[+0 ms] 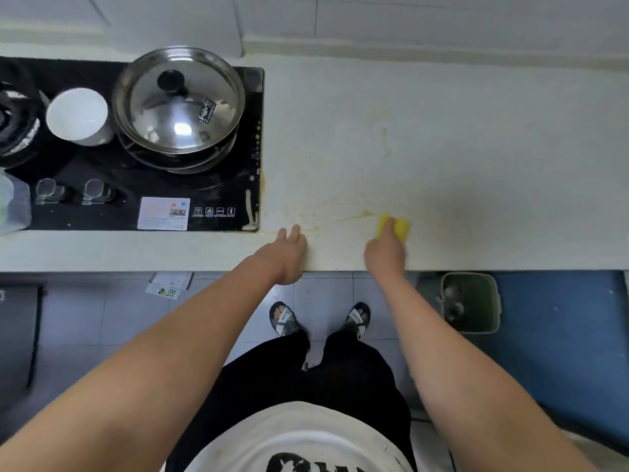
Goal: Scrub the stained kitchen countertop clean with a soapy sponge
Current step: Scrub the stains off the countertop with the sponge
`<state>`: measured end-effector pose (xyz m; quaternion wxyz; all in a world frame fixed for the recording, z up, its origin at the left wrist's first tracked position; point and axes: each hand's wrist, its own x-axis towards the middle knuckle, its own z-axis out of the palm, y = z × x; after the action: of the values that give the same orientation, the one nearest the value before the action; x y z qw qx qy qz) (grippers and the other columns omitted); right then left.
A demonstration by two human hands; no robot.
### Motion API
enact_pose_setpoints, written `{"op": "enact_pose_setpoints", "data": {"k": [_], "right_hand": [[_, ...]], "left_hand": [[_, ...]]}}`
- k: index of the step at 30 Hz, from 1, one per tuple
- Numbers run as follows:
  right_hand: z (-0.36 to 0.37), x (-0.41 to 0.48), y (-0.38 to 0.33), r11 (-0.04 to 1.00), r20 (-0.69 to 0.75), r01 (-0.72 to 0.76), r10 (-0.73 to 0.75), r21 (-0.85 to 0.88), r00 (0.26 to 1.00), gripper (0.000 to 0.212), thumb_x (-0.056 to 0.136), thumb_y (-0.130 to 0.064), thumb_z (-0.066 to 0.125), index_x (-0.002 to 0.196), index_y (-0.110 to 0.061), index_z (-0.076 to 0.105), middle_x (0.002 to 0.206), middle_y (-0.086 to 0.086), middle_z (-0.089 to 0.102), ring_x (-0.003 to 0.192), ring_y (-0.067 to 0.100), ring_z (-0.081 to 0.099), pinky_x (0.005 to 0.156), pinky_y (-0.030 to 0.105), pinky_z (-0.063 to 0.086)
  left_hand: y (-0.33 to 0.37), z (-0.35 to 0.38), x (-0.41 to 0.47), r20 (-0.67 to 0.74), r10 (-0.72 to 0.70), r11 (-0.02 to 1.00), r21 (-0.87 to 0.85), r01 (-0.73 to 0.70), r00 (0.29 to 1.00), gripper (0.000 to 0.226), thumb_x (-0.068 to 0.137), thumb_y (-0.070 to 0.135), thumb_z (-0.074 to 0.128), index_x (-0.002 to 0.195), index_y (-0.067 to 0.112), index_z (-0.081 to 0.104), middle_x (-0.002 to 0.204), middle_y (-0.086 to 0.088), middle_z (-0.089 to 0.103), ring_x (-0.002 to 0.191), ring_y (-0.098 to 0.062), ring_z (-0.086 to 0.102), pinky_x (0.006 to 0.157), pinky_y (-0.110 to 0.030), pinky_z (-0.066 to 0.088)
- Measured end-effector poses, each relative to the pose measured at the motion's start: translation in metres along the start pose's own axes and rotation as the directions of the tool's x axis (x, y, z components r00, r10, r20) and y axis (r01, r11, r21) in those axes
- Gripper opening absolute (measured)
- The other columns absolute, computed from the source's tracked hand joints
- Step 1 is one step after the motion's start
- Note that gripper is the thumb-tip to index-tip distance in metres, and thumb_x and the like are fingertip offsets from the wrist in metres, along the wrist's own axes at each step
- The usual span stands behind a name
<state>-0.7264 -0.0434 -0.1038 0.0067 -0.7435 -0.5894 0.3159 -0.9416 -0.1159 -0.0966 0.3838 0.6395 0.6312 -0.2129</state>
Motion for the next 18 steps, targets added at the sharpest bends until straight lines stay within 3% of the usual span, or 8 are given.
{"op": "enact_pose_setpoints", "data": {"k": [2, 4, 5, 7, 11, 14, 16, 18], "right_hand": [[0.025, -0.028, -0.030, 0.971, 0.151, 0.224, -0.210, -0.085, 0.966, 0.068, 0.096, -0.010, 0.043, 0.158, -0.019, 0.018, 0.128, 0.022, 0.057, 0.100, 0.038, 0.059, 0.072, 0.031, 0.040], [0.040, -0.045, -0.046, 0.910, 0.298, 0.402, -0.358, -0.104, 0.885, 0.066, 0.095, -0.013, 0.046, 0.156, -0.022, 0.022, 0.120, 0.019, 0.060, 0.089, 0.036, 0.058, 0.066, 0.031, 0.037], [0.041, -0.048, -0.050, 0.889, 0.323, 0.446, -0.395, -0.101, 0.860, 0.064, 0.094, -0.014, 0.048, 0.154, -0.023, 0.027, 0.121, 0.018, 0.059, 0.088, 0.036, 0.058, 0.065, 0.032, 0.040], [0.028, -0.043, -0.047, 0.884, 0.228, 0.461, -0.435, -0.078, 0.871, 0.061, 0.091, -0.012, 0.051, 0.149, -0.020, 0.033, 0.121, 0.019, 0.059, 0.089, 0.037, 0.059, 0.065, 0.035, 0.044], [-0.027, -0.009, -0.006, 0.958, -0.068, 0.286, -0.283, 0.038, 0.957, 0.069, 0.092, -0.010, 0.049, 0.156, -0.015, 0.024, 0.109, 0.006, 0.056, 0.085, 0.029, 0.057, 0.067, 0.033, 0.042], [-0.064, 0.023, 0.038, 0.994, -0.251, 0.032, -0.005, 0.104, 0.968, 0.048, 0.090, -0.008, 0.044, 0.137, -0.010, 0.040, 0.091, 0.012, 0.058, 0.081, 0.035, 0.060, 0.062, 0.034, 0.037], [-0.067, 0.037, 0.054, 0.984, -0.240, -0.101, 0.134, 0.145, 0.961, 0.042, 0.092, -0.007, 0.042, 0.133, -0.005, 0.042, 0.101, 0.019, 0.059, 0.092, 0.038, 0.061, 0.068, 0.034, 0.039], [-0.050, 0.037, 0.047, 0.985, -0.172, -0.138, 0.154, 0.104, 0.973, 0.048, 0.094, -0.005, 0.041, 0.142, -0.003, 0.035, 0.105, 0.019, 0.057, 0.096, 0.037, 0.060, 0.070, 0.032, 0.037]], "left_hand": [[0.002, -0.005, 0.001, 0.036, -0.007, 0.999, 0.049, 0.005, 0.999, 0.086, 0.102, 0.024, 0.058, 0.162, 0.005, 0.000, 0.171, -0.009, -0.020, 0.158, -0.037, -0.008, 0.121, -0.052, 0.032], [0.003, -0.011, 0.003, 0.075, -0.014, 0.996, 0.087, 0.008, 0.997, 0.087, 0.102, 0.022, 0.056, 0.163, 0.005, -0.004, 0.170, -0.009, -0.020, 0.158, -0.038, -0.005, 0.121, -0.052, 0.030], [0.003, -0.012, 0.004, 0.092, -0.020, 0.995, 0.099, 0.011, 0.996, 0.087, 0.102, 0.019, 0.054, 0.163, 0.005, -0.006, 0.170, -0.008, -0.021, 0.158, -0.038, -0.004, 0.121, -0.052, 0.030], [0.002, -0.017, 0.006, 0.118, -0.025, 0.993, 0.117, 0.011, 0.993, 0.086, 0.102, 0.014, 0.051, 0.163, 0.007, -0.009, 0.170, -0.007, -0.024, 0.158, -0.037, -0.004, 0.122, -0.052, 0.029], [0.005, -0.020, 0.005, 0.132, -0.030, 0.991, 0.132, 0.013, 0.991, 0.088, 0.102, 0.014, 0.052, 0.162, 0.006, -0.011, 0.169, -0.007, -0.026, 0.158, -0.038, -0.005, 0.122, -0.053, 0.029], [0.006, -0.019, 0.005, 0.127, -0.051, 0.989, 0.144, 0.032, 0.991, 0.091, 0.101, 0.013, 0.054, 0.162, 0.007, -0.013, 0.169, -0.006, -0.027, 0.158, -0.038, -0.006, 0.121, -0.052, 0.031], [0.008, -0.019, 0.005, 0.124, -0.055, 0.989, 0.140, 0.037, 0.991, 0.092, 0.100, 0.013, 0.055, 0.162, 0.007, -0.013, 0.169, -0.007, -0.027, 0.158, -0.039, -0.006, 0.121, -0.052, 0.032], [0.010, -0.020, 0.004, 0.114, -0.063, 0.990, 0.136, 0.047, 0.992, 0.093, 0.100, 0.015, 0.057, 0.162, 0.007, -0.012, 0.169, -0.007, -0.026, 0.158, -0.040, -0.005, 0.121, -0.053, 0.032]]}}
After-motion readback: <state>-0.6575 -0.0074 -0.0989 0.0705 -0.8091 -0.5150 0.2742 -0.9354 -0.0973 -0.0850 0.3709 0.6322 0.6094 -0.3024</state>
